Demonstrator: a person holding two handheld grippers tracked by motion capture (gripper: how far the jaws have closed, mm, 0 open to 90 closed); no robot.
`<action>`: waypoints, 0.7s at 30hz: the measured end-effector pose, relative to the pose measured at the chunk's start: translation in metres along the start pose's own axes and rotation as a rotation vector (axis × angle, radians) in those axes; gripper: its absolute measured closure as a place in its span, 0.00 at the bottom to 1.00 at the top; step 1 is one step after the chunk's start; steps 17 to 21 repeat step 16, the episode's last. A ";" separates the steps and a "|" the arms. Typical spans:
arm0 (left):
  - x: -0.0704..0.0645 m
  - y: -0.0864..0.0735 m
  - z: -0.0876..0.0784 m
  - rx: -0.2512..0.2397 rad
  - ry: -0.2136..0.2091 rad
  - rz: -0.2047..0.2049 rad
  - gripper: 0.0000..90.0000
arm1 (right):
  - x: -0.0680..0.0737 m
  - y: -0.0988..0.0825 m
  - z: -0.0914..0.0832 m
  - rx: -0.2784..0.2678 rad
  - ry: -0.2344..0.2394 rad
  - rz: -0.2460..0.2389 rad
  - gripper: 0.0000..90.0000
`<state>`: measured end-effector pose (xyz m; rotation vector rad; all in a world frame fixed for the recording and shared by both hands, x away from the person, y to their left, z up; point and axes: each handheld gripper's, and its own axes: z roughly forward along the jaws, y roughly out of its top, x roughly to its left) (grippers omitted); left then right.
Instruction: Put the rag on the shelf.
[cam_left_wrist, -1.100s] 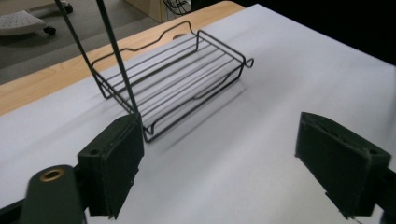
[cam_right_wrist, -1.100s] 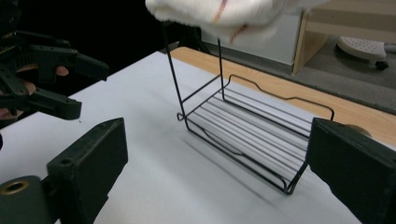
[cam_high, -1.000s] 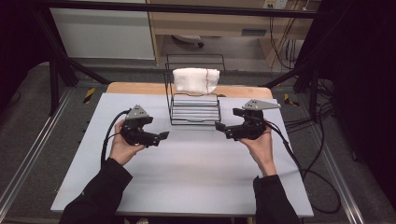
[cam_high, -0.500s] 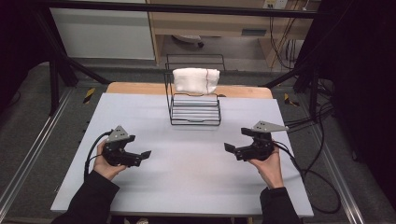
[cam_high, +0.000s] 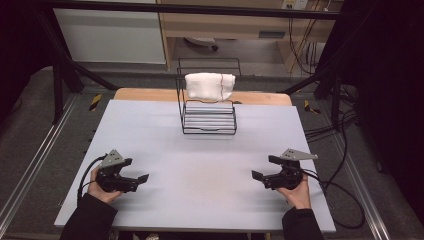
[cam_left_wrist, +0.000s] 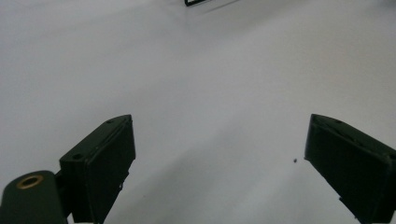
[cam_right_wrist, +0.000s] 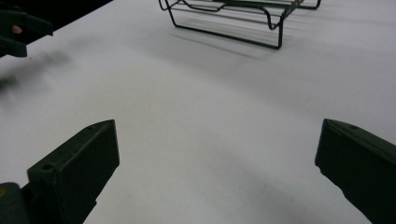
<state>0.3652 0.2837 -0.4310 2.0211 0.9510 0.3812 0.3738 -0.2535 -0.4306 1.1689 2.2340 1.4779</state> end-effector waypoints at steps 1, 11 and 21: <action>0.000 -0.002 0.000 -0.002 0.002 -0.005 0.10 | -0.001 -0.004 -0.001 0.004 0.002 -0.001 0.00; 0.004 -0.014 -0.001 0.007 0.012 -0.018 0.10 | -0.003 -0.020 -0.006 0.027 0.001 0.009 0.00; 0.003 -0.014 -0.002 -0.003 0.012 -0.014 0.10 | -0.003 -0.020 -0.006 0.030 0.003 0.004 0.00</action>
